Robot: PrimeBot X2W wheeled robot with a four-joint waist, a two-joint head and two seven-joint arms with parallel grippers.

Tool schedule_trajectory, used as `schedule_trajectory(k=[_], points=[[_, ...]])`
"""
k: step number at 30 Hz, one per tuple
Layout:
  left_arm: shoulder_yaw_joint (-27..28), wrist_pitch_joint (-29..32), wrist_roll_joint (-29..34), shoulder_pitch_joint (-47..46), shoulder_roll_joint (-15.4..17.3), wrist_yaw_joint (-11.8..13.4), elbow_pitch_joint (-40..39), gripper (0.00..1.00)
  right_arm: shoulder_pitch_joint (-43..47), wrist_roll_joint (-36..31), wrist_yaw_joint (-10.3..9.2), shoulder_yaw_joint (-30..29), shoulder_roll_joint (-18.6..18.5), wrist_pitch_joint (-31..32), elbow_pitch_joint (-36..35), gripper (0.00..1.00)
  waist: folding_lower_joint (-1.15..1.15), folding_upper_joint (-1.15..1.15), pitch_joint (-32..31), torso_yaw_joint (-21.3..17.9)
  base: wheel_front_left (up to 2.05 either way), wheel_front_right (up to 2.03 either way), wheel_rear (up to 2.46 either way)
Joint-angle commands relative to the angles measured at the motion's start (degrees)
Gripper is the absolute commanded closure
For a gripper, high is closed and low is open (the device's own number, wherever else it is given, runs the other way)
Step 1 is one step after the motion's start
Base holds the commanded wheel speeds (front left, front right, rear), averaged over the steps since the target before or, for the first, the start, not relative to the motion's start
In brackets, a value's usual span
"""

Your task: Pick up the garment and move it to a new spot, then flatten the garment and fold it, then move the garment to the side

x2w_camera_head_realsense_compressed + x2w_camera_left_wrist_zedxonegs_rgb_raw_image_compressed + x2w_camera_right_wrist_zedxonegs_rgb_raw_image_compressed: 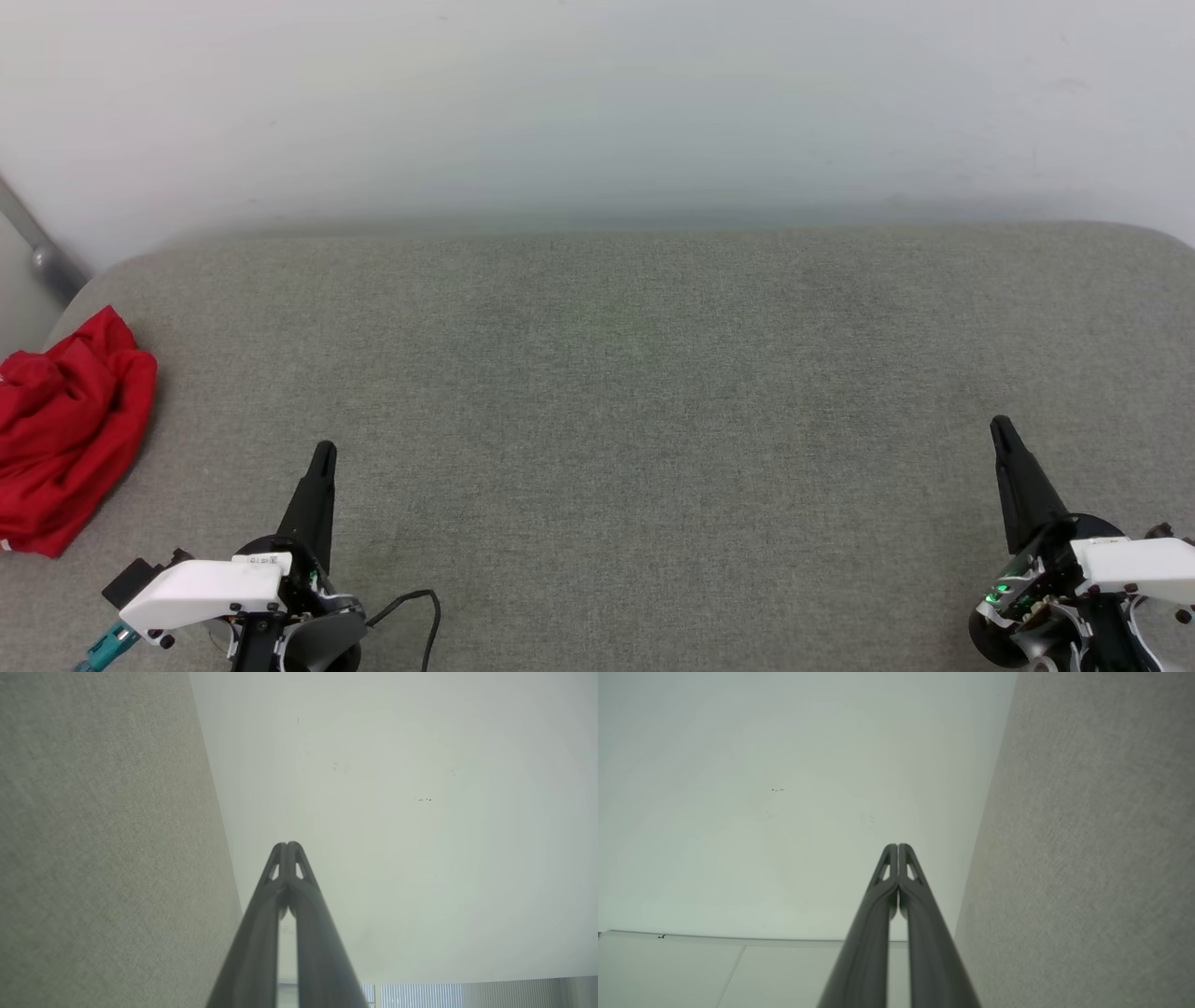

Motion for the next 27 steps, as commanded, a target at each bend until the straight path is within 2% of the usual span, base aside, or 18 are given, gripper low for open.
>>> schedule_trajectory(k=[1,12,13,21,27], points=[[0.2,0.1,0.1,-0.4,-0.1,-0.1,0.0,1.00,-0.7,-0.3,-0.04,0.0,0.2,0.1,0.1,1.00,0.00,0.00,0.0,0.0,0.00,0.00,0.00],[0.2,0.1,0.1,-0.4,-0.1,-0.1,0.0,1.00,-0.7,-0.3,-0.04,0.0,0.2,0.1,0.1,1.00,0.00,0.00,0.0,0.0,0.00,0.00,0.00],[-0.1,0.0,0.0,0.1,0.0,0.0,0.2,0.00,0.1,0.0,0.00,0.0,0.0,0.0,0.1,0.00,0.00,0.00,0.0,0.0,0.00,0.00,0.00],[-0.7,-1.4,1.3,2.0,-0.2,0.0,0.9,0.00,2.2,-1.0,-0.01,-0.2,0.1,-1.4,1.5,0.00,0.00,0.00,0.0,0.0,0.00,0.00,0.00],[-0.3,-3.1,5.8,2.3,-0.2,0.8,-0.6,0.00,2.8,-5.6,-0.01,-1.2,0.1,-3.1,0.7,0.00,0.00,0.00,0.0,-0.1,0.00,0.00,0.00]])
